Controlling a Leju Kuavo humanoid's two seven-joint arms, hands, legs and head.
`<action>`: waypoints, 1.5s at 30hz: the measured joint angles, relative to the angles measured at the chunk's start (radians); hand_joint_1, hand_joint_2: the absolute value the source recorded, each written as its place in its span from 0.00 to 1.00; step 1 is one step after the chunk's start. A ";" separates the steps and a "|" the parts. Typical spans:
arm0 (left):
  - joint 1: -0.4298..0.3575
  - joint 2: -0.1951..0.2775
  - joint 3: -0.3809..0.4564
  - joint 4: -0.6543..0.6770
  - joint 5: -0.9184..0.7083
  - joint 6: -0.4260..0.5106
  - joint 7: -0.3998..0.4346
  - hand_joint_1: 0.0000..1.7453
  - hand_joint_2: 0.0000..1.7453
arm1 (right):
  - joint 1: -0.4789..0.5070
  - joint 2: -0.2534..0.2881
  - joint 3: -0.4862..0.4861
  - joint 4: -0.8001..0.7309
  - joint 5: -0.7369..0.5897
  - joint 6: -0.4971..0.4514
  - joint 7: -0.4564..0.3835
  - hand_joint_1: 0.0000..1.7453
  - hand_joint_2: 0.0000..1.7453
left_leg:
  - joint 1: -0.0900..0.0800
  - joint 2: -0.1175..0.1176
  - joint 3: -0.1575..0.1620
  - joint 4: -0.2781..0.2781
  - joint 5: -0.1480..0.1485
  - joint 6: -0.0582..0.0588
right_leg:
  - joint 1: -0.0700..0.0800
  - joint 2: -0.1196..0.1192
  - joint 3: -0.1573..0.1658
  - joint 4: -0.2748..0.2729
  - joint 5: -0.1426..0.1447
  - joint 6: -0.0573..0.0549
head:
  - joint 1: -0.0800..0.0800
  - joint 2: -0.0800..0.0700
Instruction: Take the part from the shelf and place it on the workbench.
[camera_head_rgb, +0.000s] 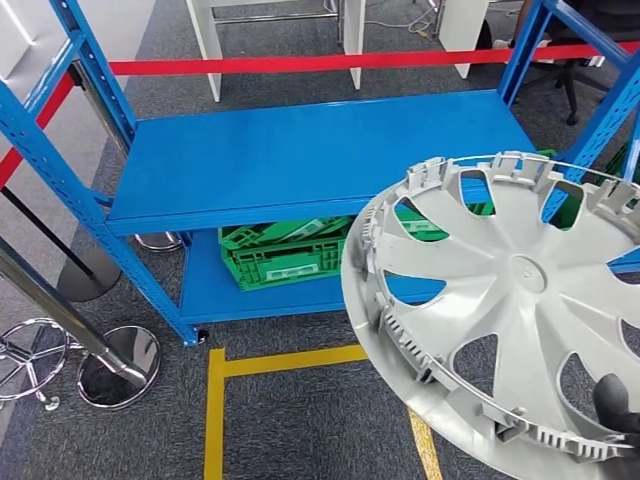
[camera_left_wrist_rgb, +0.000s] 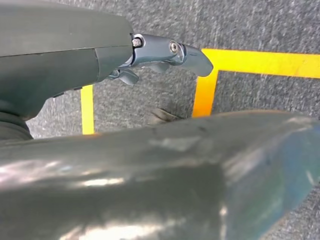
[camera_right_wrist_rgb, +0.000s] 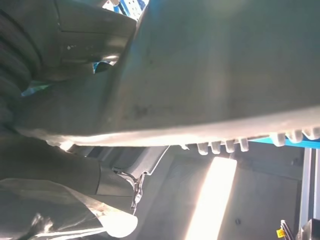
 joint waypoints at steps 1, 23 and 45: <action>-0.001 -0.004 0.000 0.001 0.006 0.001 -0.003 0.00 0.00 | 0.004 0.001 -0.002 0.001 -0.005 0.000 0.000 1.00 1.00 | 0.003 0.000 0.005 0.043 -0.004 -0.002 | 0.000 -0.001 -0.015 0.005 0.010 0.001 | 0.000 0.000; -0.006 -0.018 0.021 0.008 0.001 0.042 -0.021 0.00 0.00 | 0.044 0.016 -0.019 0.034 -0.036 0.000 0.001 1.00 1.00 | -0.006 0.007 0.071 -0.241 0.166 0.039 | -0.006 0.011 0.003 0.105 -0.023 0.053 | 0.012 0.000; -0.026 -0.002 -0.023 0.014 0.024 0.047 -0.008 0.00 0.00 | 0.059 0.048 -0.050 0.036 -0.049 0.000 0.001 1.00 1.00 | -0.010 -0.001 0.177 -0.286 0.123 0.056 | -0.003 0.009 -0.124 0.103 -0.026 0.044 | 0.004 0.000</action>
